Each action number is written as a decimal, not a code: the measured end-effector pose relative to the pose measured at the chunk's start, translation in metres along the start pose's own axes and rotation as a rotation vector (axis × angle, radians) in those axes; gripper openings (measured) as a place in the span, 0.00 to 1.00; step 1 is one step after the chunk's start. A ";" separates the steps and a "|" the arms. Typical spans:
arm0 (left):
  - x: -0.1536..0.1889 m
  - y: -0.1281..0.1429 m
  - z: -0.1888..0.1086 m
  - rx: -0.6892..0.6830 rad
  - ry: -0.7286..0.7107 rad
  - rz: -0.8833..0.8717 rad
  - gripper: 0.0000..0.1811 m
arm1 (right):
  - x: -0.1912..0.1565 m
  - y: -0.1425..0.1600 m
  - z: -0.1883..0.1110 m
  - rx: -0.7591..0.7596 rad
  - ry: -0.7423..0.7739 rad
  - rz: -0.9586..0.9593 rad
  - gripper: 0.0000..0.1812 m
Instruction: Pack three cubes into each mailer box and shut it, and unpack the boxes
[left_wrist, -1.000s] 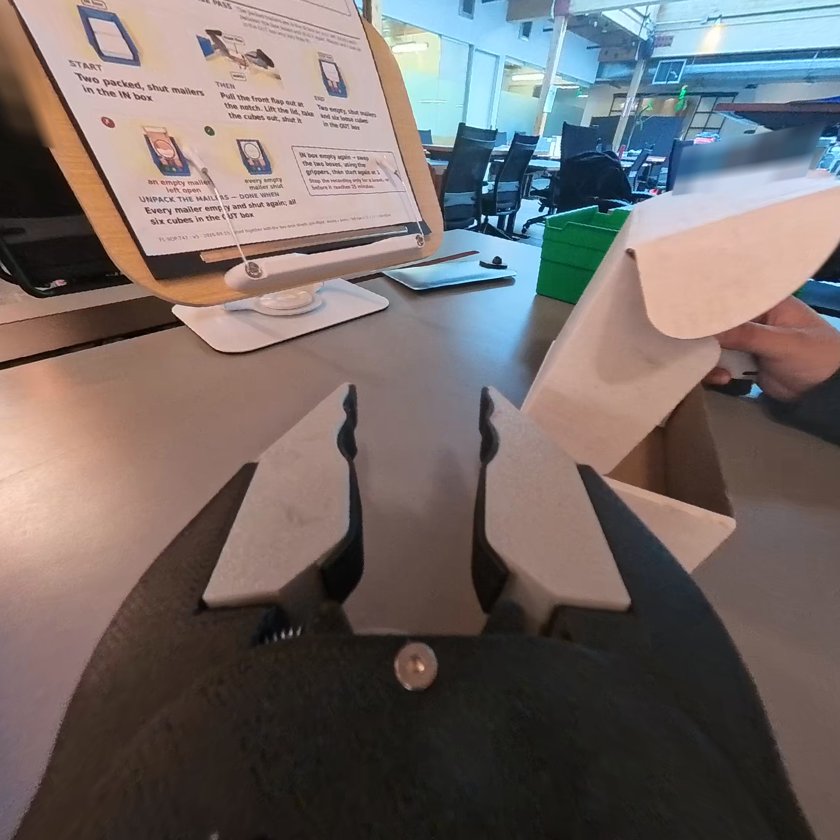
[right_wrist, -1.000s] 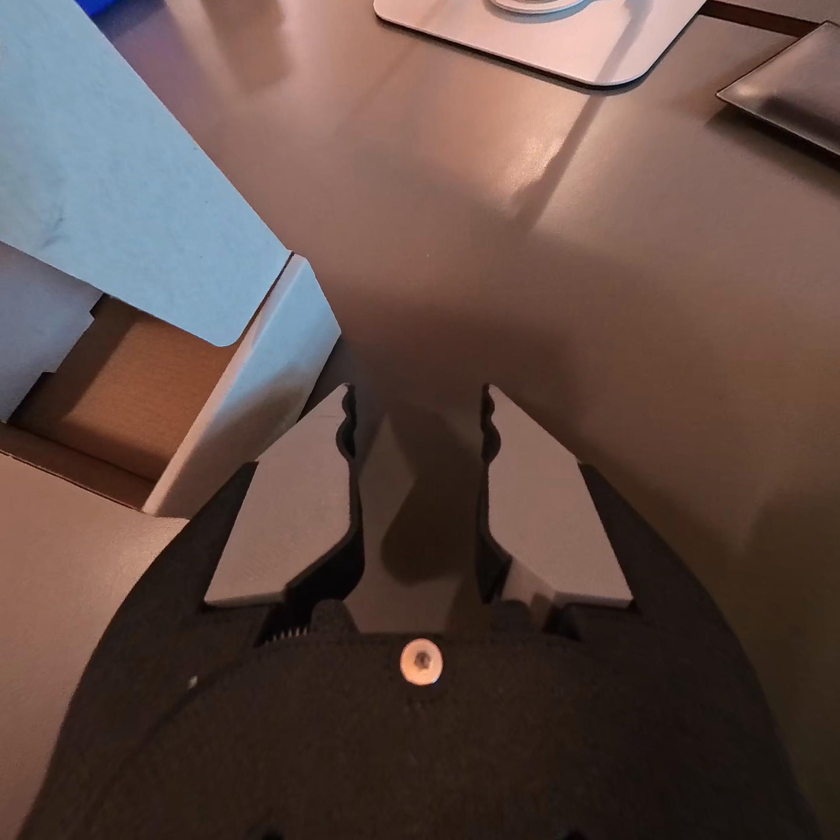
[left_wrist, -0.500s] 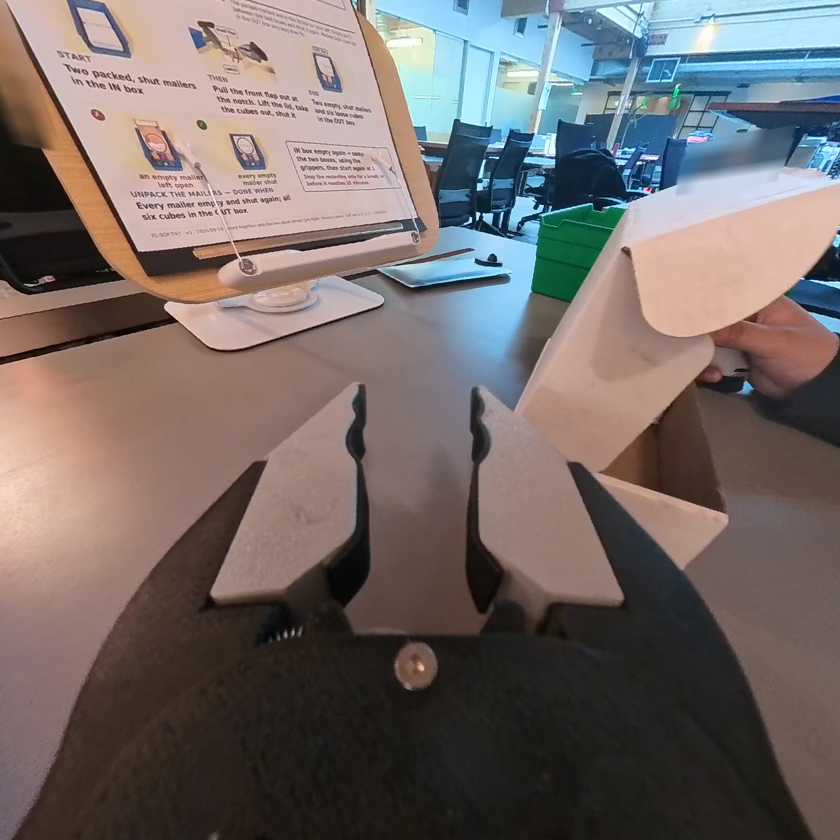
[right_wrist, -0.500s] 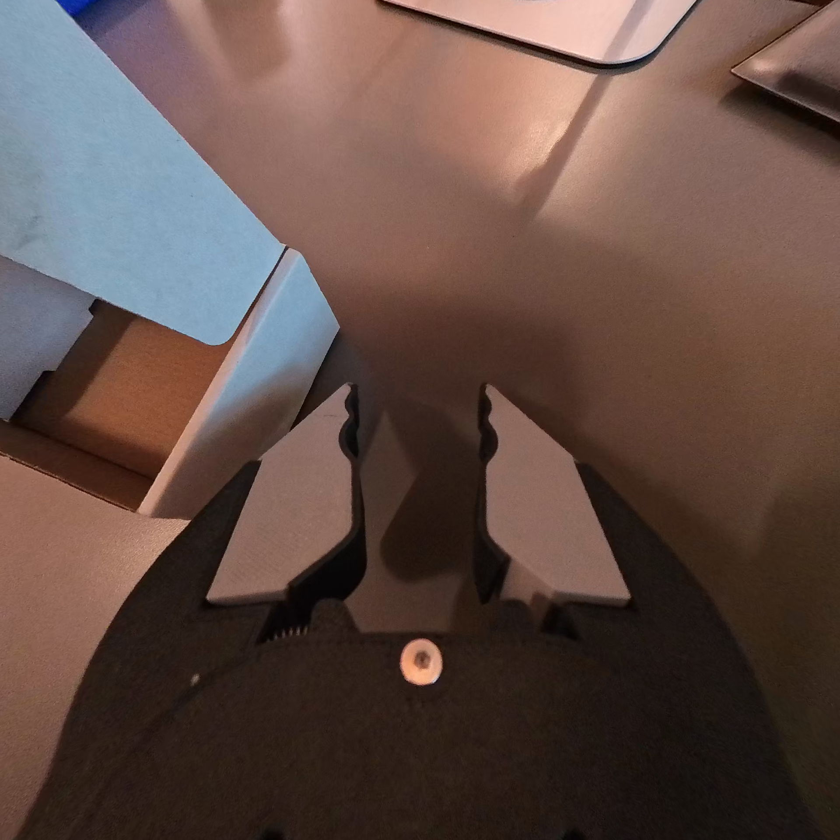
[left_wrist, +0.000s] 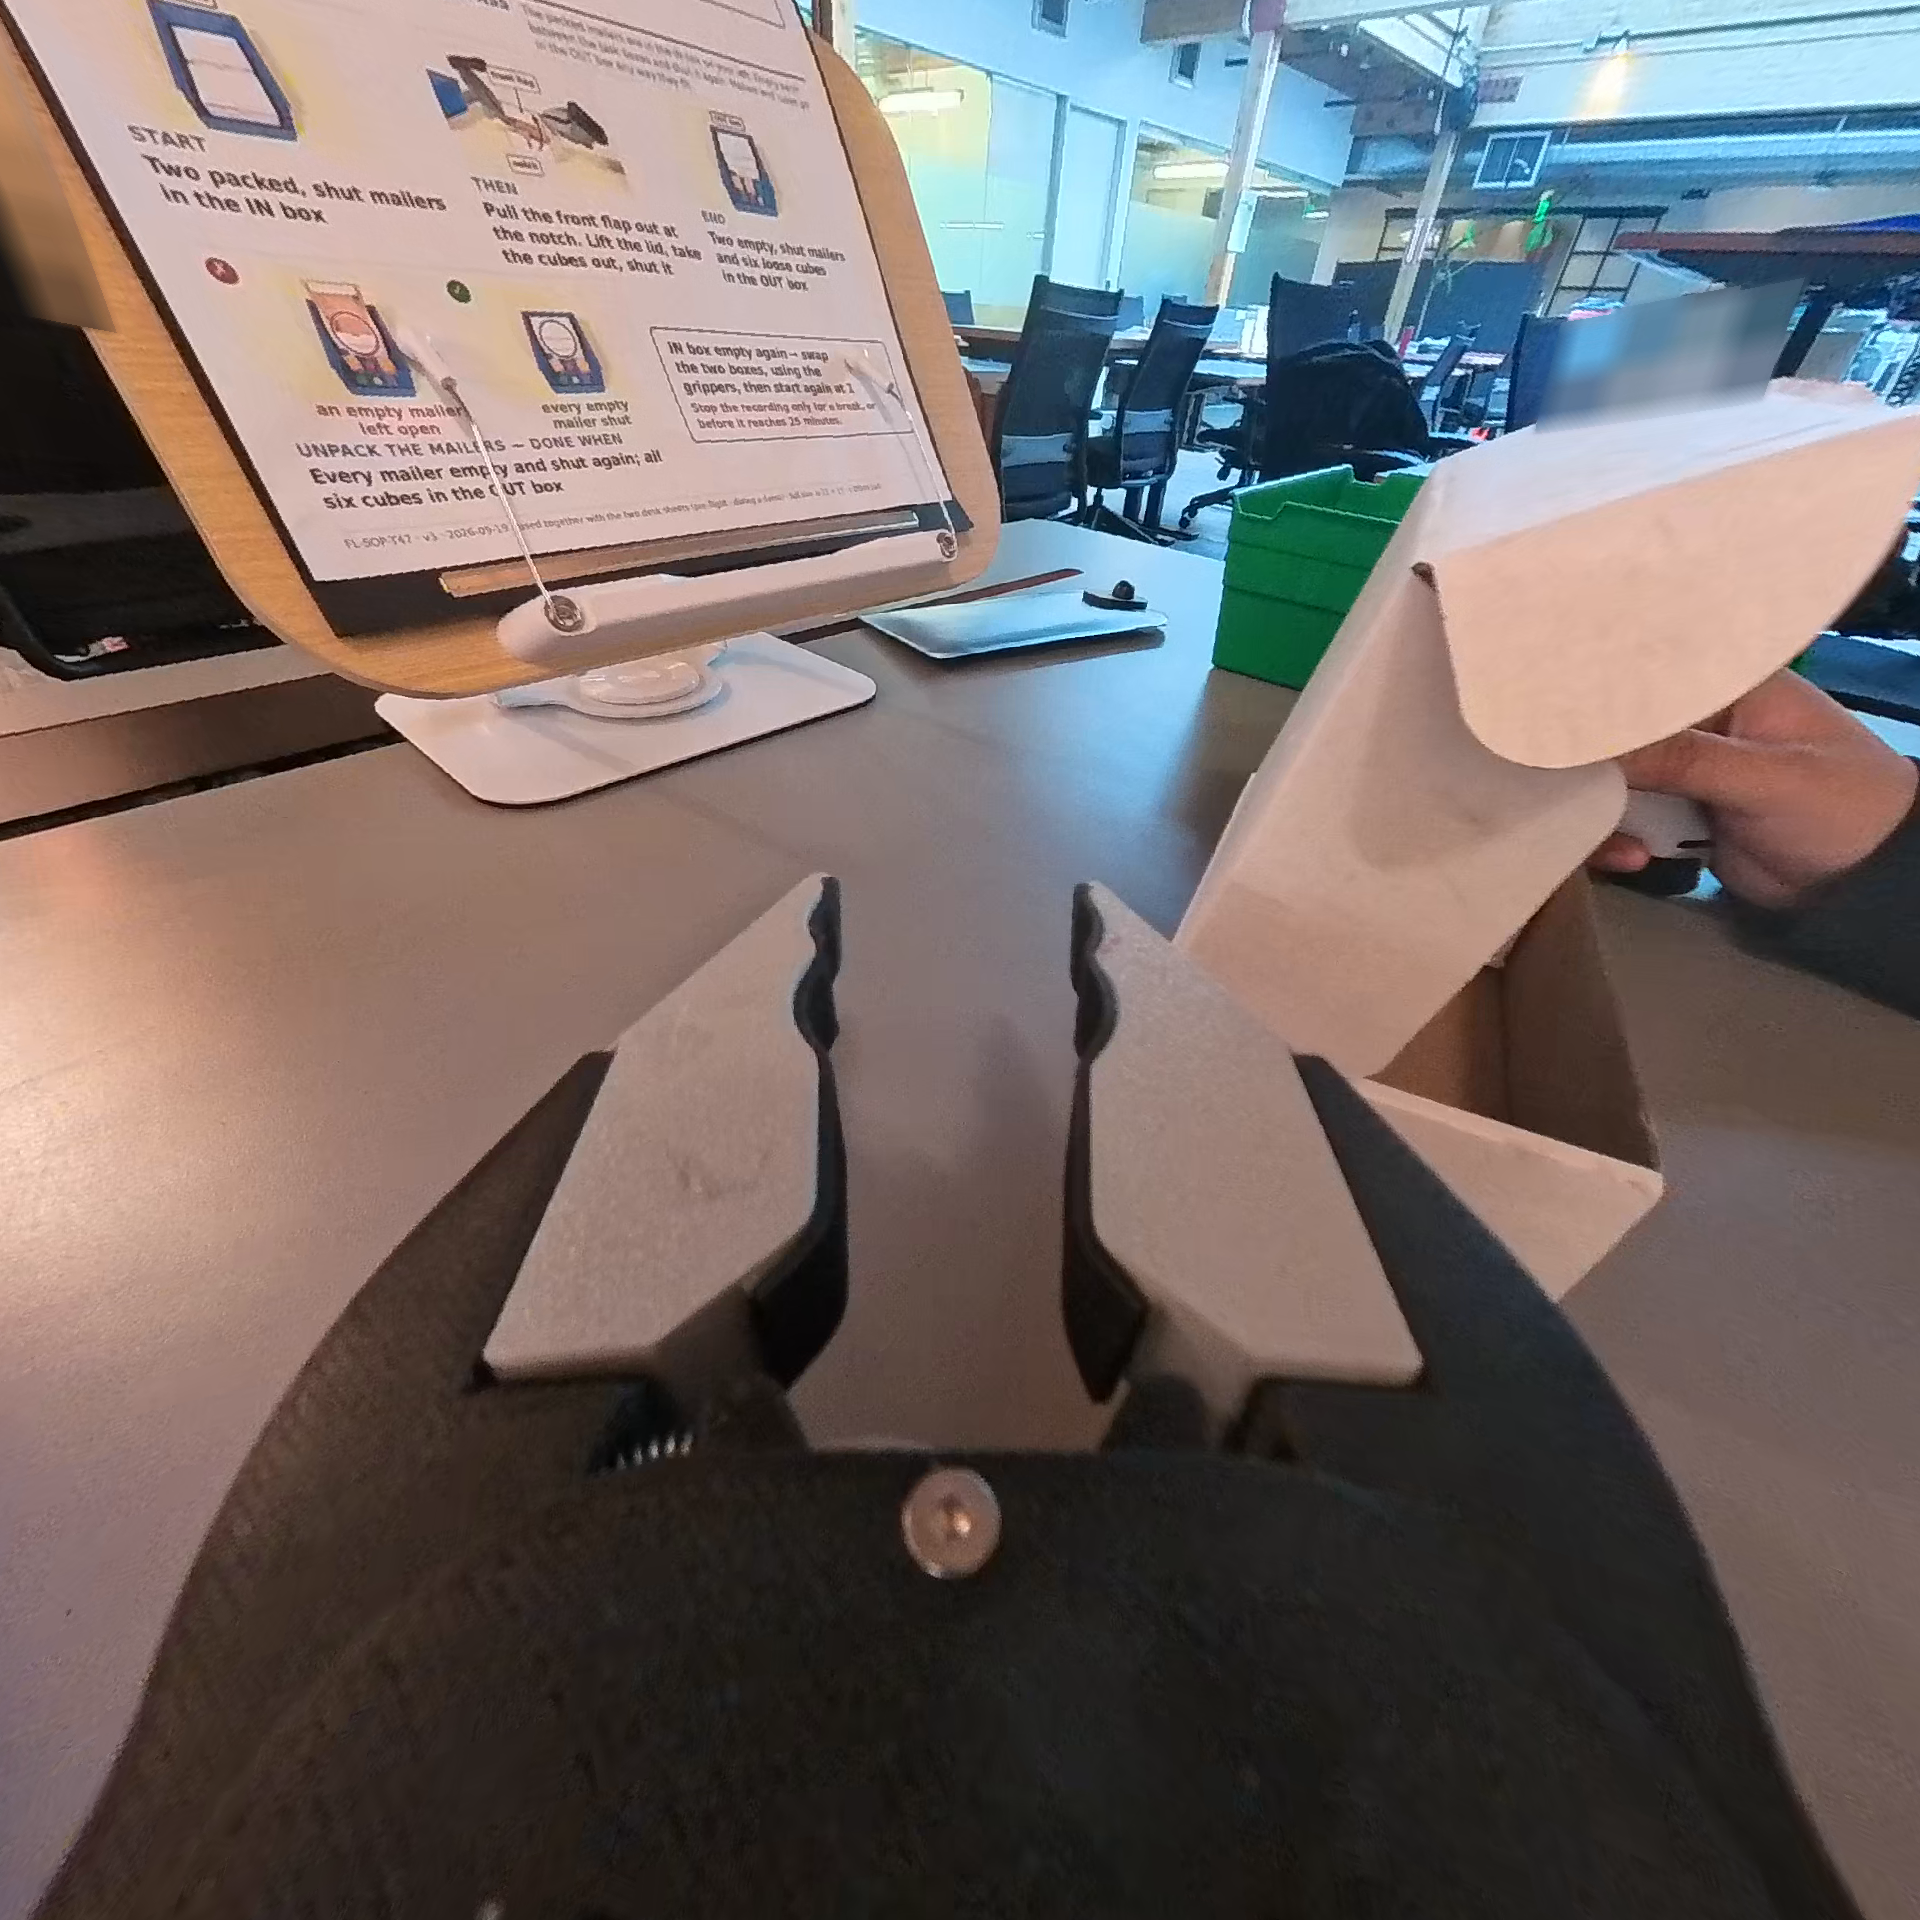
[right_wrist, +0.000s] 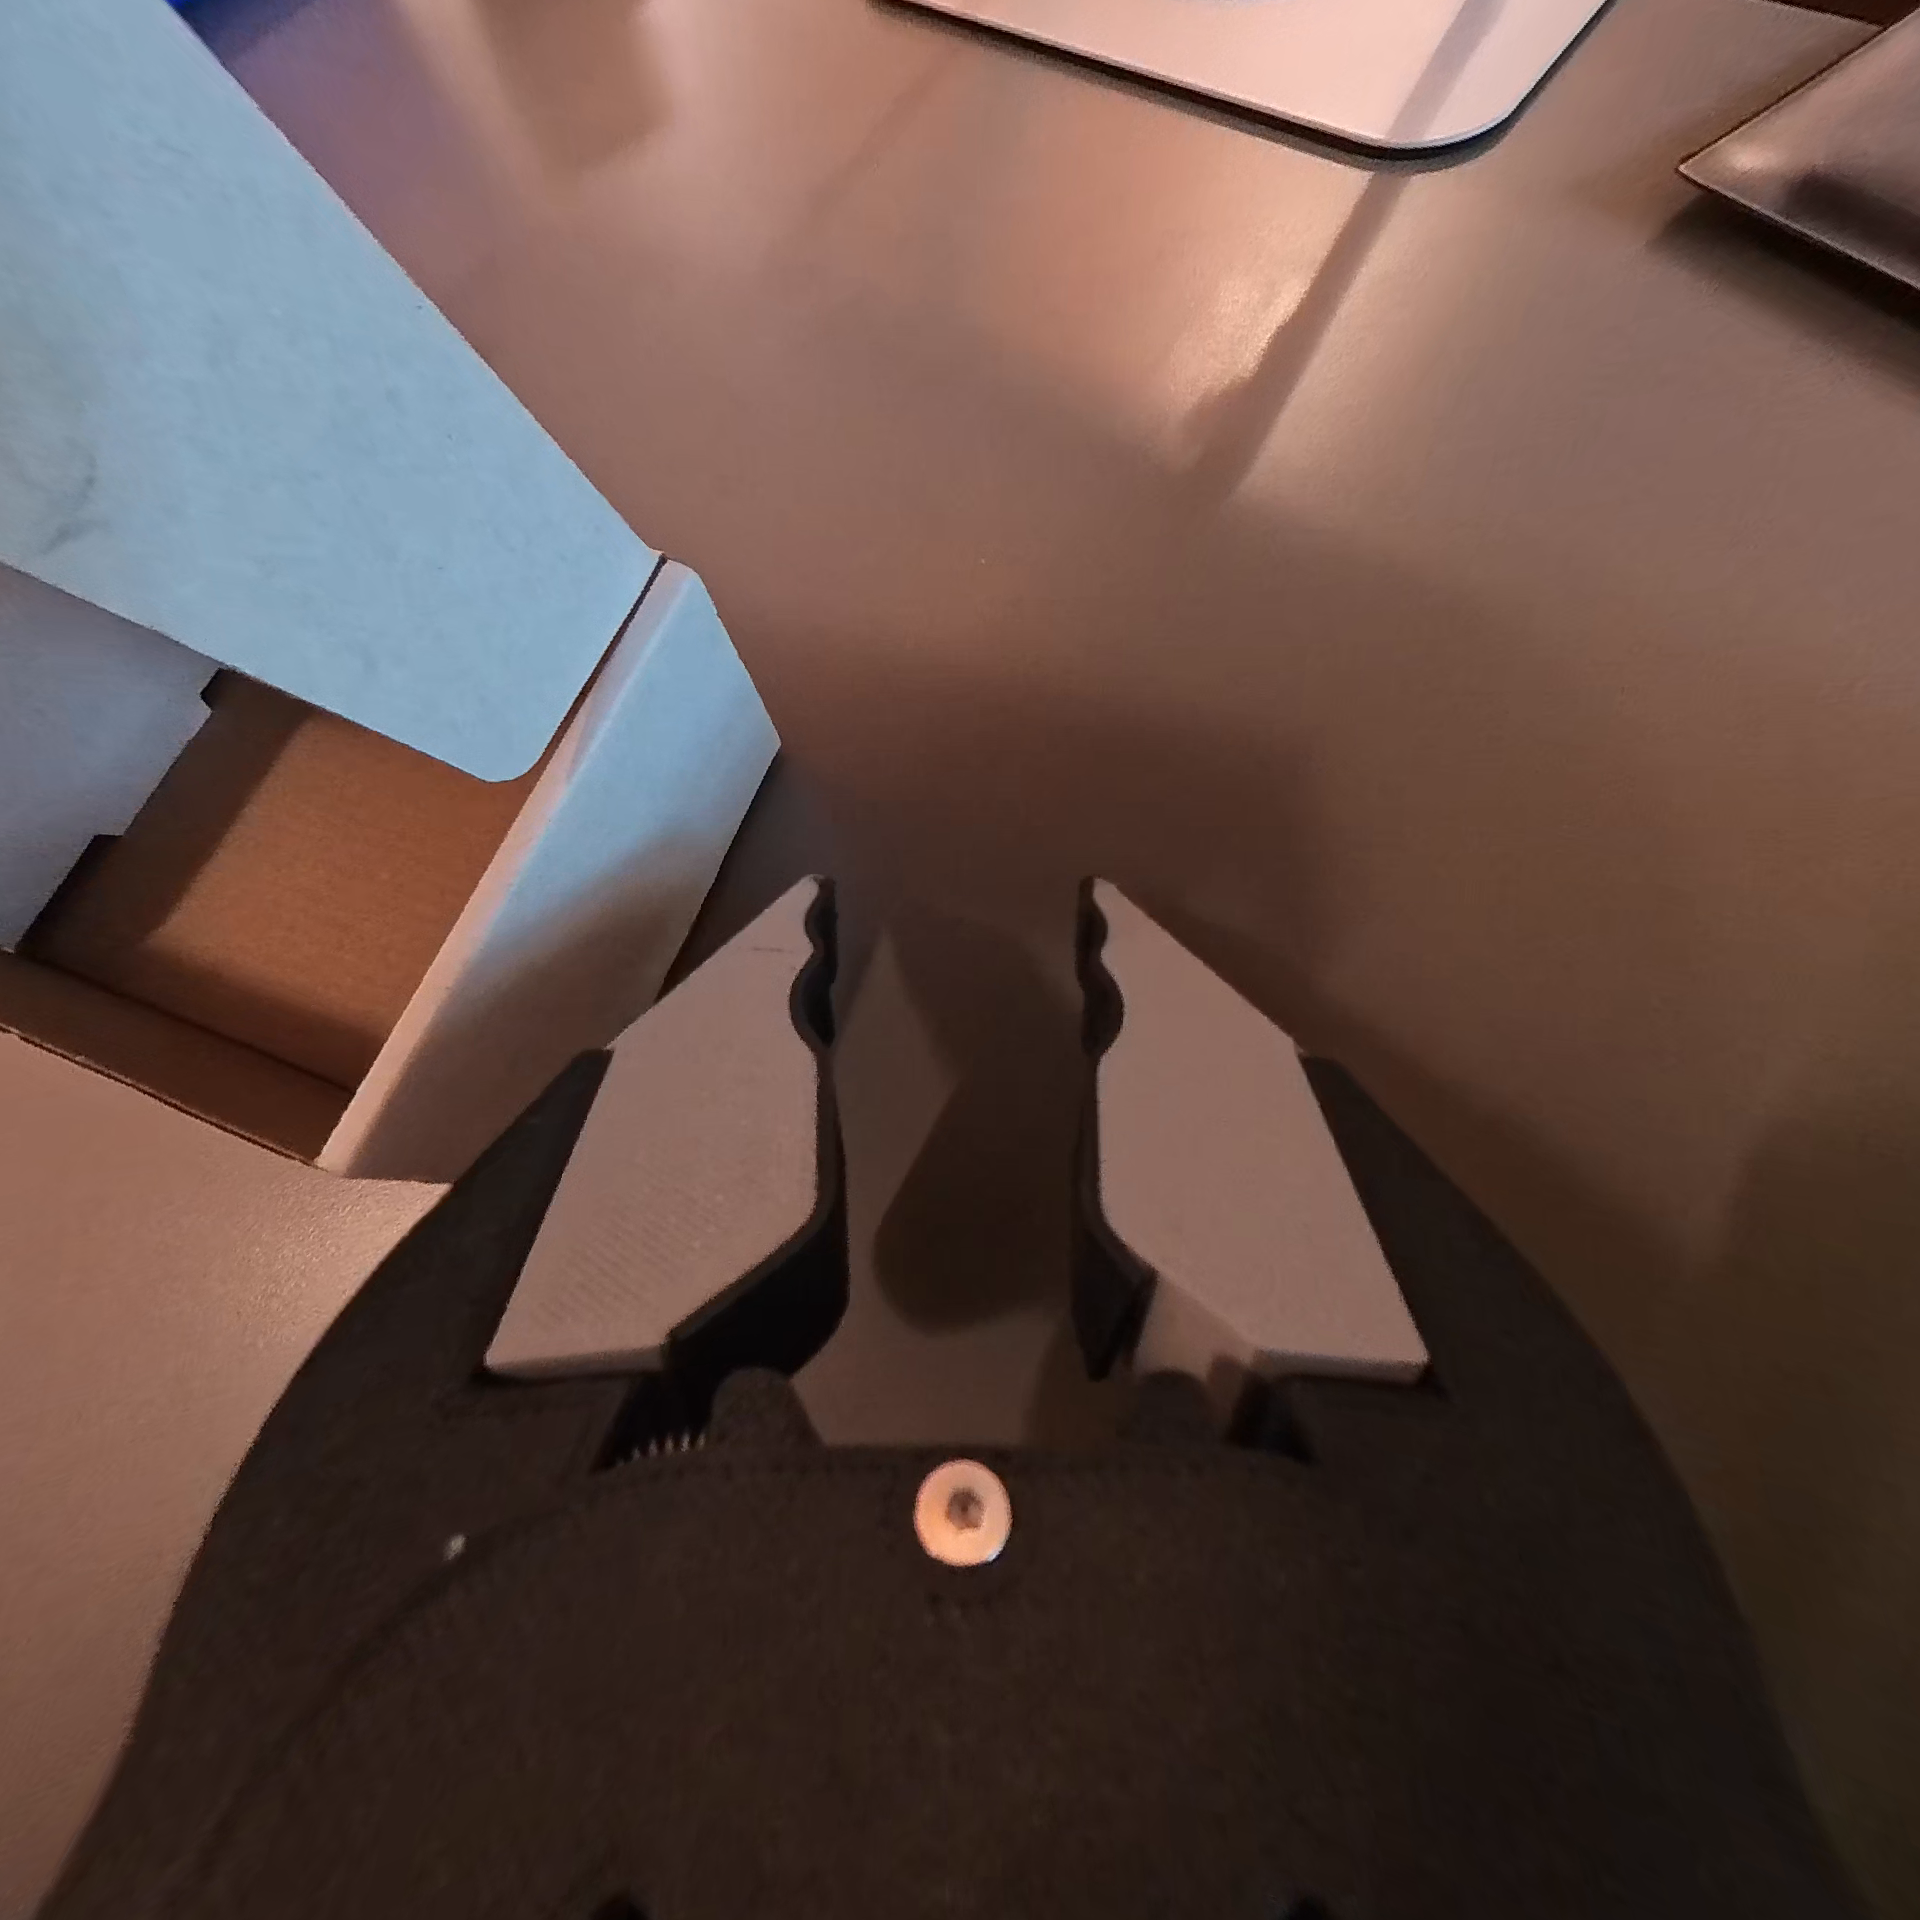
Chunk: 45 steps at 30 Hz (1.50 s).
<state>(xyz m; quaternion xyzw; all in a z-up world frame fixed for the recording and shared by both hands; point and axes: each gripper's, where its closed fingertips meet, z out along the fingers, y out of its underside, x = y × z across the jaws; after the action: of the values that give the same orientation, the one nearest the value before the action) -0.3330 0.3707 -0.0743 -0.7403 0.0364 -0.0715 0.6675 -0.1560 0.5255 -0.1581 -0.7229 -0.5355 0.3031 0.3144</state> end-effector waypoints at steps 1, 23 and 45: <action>0.000 0.000 0.000 -0.002 0.001 -0.001 0.23 | 0.000 0.001 0.000 -0.003 0.000 -0.002 0.24; 0.005 0.002 0.000 -0.009 0.014 0.021 0.24 | 0.000 0.001 0.000 -0.003 0.012 -0.014 0.23; 0.043 0.011 -0.058 -0.025 0.093 -0.014 0.33 | 0.000 0.000 0.000 -0.001 0.013 -0.019 0.23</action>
<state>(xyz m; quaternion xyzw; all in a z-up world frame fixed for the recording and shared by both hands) -0.2988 0.3064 -0.0766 -0.7448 0.0634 -0.1100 0.6551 -0.1558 0.5250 -0.1582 -0.7197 -0.5405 0.2951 0.3206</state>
